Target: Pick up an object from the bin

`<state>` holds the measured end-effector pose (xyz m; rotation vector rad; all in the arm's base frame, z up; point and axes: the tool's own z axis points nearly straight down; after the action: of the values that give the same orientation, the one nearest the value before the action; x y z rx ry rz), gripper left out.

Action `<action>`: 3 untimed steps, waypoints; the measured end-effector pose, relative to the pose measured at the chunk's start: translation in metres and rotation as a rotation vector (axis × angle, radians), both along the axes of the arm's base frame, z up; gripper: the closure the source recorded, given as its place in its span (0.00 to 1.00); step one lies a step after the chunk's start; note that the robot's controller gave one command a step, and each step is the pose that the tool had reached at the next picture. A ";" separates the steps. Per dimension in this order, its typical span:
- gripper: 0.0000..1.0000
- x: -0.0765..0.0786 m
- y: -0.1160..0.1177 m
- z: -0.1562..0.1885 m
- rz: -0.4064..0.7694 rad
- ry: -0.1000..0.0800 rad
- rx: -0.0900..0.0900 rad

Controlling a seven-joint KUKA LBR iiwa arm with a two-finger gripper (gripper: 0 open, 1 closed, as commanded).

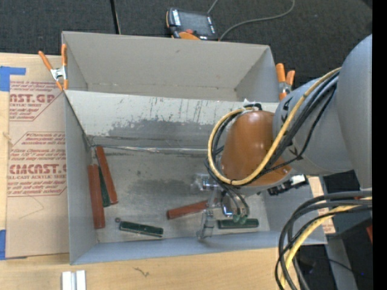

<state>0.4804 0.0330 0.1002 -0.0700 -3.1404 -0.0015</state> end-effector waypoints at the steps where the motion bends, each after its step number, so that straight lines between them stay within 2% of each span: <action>1: 0.00 0.000 0.019 0.014 0.019 -0.001 0.000; 2: 0.00 0.006 0.007 -0.032 0.027 -0.005 0.000; 3: 0.00 0.007 0.008 -0.031 0.026 -0.006 0.000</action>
Offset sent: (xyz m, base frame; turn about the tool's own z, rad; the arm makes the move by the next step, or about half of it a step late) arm -0.0004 0.0173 0.0141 -0.0163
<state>0.4874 0.0406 0.0688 -0.0288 -3.1472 -0.0018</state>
